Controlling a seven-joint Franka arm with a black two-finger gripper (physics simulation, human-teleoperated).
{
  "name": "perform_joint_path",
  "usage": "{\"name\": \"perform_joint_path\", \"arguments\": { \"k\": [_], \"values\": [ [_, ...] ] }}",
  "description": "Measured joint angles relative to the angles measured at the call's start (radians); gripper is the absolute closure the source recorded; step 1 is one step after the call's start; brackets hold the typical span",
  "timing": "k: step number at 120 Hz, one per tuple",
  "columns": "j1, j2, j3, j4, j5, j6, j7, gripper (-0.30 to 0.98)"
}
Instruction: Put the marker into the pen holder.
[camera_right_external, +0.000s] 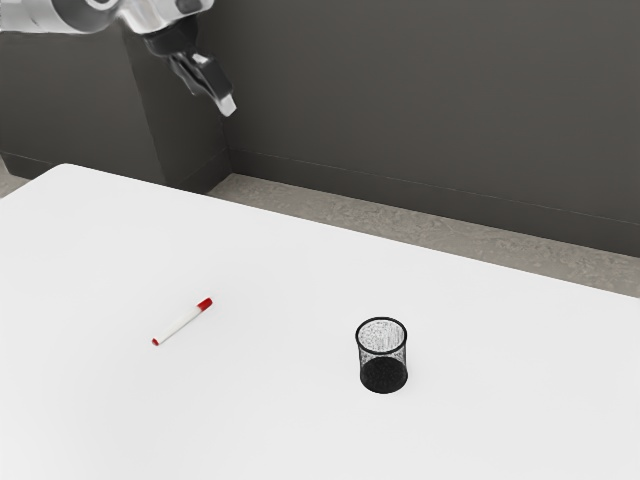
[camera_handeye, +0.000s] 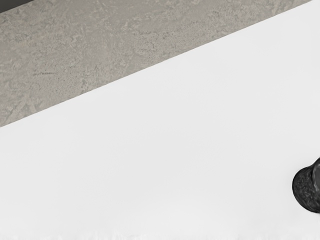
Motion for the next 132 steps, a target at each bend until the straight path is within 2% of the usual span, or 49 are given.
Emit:
{"name": "perform_joint_path", "arguments": {
  "k": [15,38,56,75,104,132],
  "values": [
    [-0.1,-0.054,-0.009,-0.038,0.06,-0.125,-0.13,0.02],
    [0.099,-0.036,-0.004,-0.25,0.087,-0.184,-0.288,0.01],
    [0.128,-0.011,-0.003,-0.475,0.094,-0.033,-0.368,0.0],
    [0.115,0.021,-0.003,-0.604,0.094,0.156,-0.405,0.0],
    [0.122,0.121,-0.003,-0.63,0.084,0.332,-0.401,0.0],
    [0.196,0.219,-0.003,-0.621,0.017,0.426,-0.323,0.0]
  ]
}}
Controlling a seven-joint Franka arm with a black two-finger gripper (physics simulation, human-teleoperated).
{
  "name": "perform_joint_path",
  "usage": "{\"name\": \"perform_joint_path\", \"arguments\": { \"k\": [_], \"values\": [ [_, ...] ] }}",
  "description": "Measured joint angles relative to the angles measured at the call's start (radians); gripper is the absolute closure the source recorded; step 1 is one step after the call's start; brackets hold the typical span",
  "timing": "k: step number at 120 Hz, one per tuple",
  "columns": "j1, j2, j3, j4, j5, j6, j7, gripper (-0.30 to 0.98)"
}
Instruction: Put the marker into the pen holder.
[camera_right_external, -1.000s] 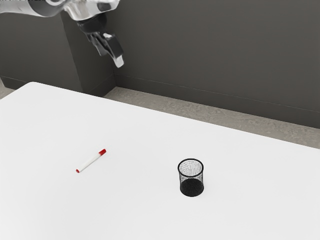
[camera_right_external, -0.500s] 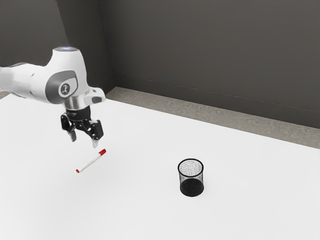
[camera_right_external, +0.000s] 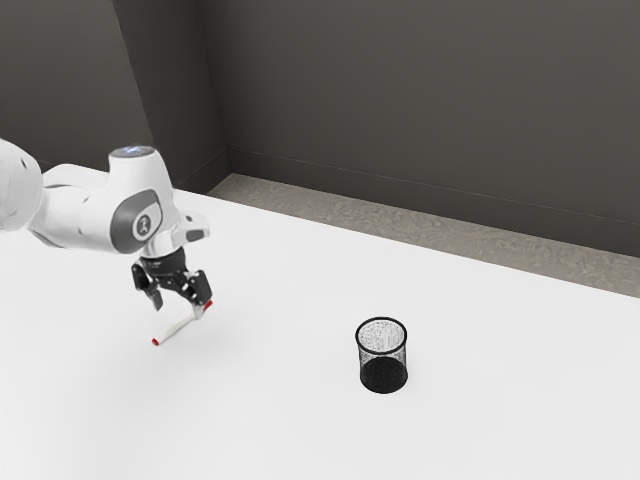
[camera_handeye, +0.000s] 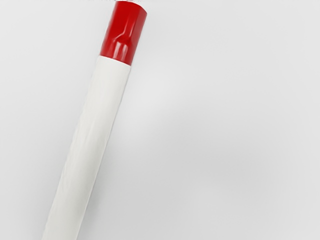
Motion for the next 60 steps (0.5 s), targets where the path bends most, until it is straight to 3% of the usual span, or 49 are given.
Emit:
{"name": "perform_joint_path", "arguments": {
  "k": [33,60],
  "values": [
    [0.019,0.133,-0.003,0.093,-0.117,0.069,0.139,0.01],
    [0.043,0.176,-0.003,0.117,-0.169,0.082,0.254,0.01]
  ]
}}
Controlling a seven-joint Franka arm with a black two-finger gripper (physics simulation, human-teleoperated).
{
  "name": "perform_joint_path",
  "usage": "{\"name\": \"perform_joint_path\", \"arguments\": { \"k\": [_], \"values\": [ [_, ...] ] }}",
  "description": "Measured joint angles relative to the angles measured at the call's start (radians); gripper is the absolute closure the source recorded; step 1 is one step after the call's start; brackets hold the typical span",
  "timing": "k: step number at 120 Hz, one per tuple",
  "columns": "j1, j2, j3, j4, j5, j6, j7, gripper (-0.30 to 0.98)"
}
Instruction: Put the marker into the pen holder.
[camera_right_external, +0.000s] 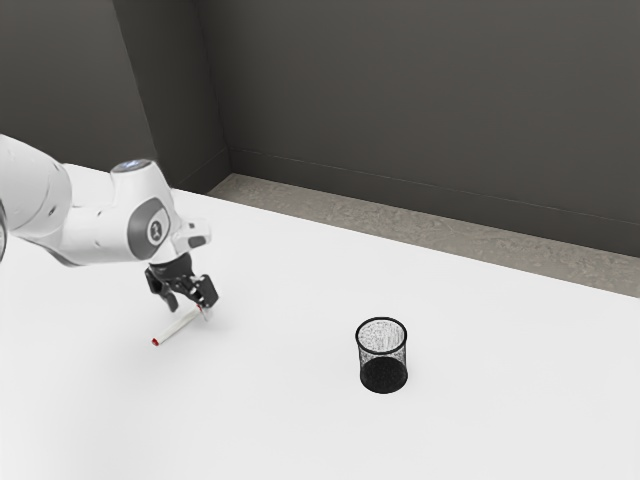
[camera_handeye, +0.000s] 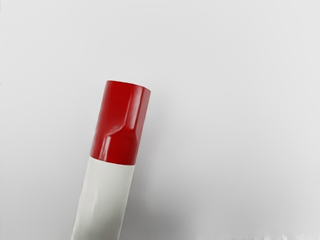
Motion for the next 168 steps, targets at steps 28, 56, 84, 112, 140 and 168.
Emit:
{"name": "perform_joint_path", "arguments": {
  "k": [28,56,84,112,140,168],
  "values": [
    [0.011,0.03,0.0,0.018,-0.026,0.004,0.094,0.01],
    [0.025,0.057,0.0,0.059,-0.051,0.001,0.165,0.02],
    [0.027,0.058,0.001,0.053,-0.107,-0.007,0.211,0.22],
    [0.029,0.056,0.002,0.046,-0.144,-0.009,0.236,0.54],
    [0.029,0.052,0.002,0.044,-0.151,-0.008,0.24,0.73],
    [-0.053,-0.096,-0.006,0.032,-0.097,0.008,0.225,0.78]
  ]
}}
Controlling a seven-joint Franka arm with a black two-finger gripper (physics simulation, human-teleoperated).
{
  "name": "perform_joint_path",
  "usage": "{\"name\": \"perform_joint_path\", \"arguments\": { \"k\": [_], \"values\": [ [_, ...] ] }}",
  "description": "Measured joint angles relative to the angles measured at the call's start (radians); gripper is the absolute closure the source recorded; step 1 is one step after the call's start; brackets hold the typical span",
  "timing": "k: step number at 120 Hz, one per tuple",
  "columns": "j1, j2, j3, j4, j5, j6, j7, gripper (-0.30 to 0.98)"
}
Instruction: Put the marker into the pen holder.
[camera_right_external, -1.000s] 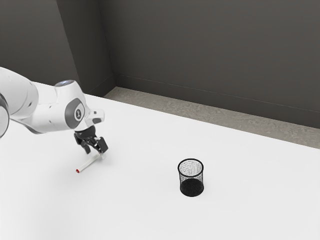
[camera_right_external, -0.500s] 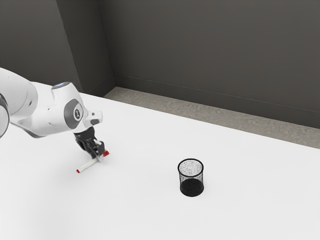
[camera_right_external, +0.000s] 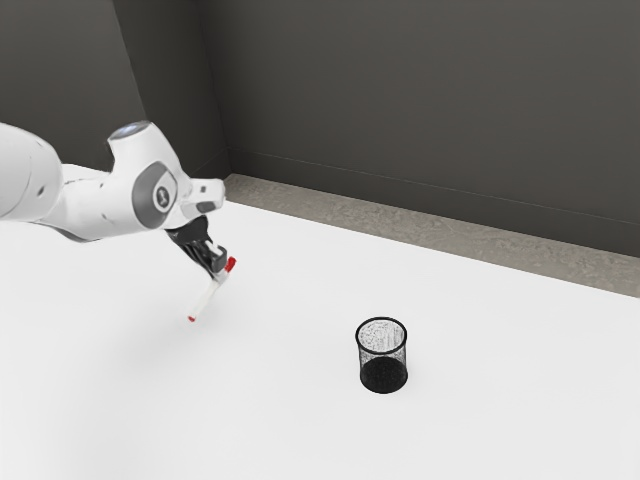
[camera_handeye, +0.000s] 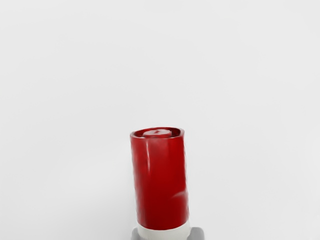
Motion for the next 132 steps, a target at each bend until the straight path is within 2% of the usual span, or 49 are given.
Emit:
{"name": "perform_joint_path", "arguments": {
  "k": [28,56,72,88,92,100,117,132],
  "values": [
    [-0.264,-0.067,0.0,0.008,0.085,0.087,-0.032,0.79],
    [-0.457,-0.175,-0.006,0.002,0.309,0.134,-0.142,0.79],
    [-0.51,-0.235,-0.052,-0.042,0.394,0.143,-0.243,0.79],
    [-0.572,-0.286,-0.084,-0.099,0.436,0.146,-0.355,0.79],
    [-0.547,-0.296,-0.132,-0.111,0.446,0.147,-0.384,0.79],
    [-0.563,-0.311,-0.161,-0.122,0.477,0.147,-0.441,0.79],
    [-0.601,-0.316,-0.18,-0.127,0.526,0.147,-0.552,0.79],
    [-0.585,-0.308,-0.183,-0.145,0.541,0.164,-0.631,0.79]
  ]
}}
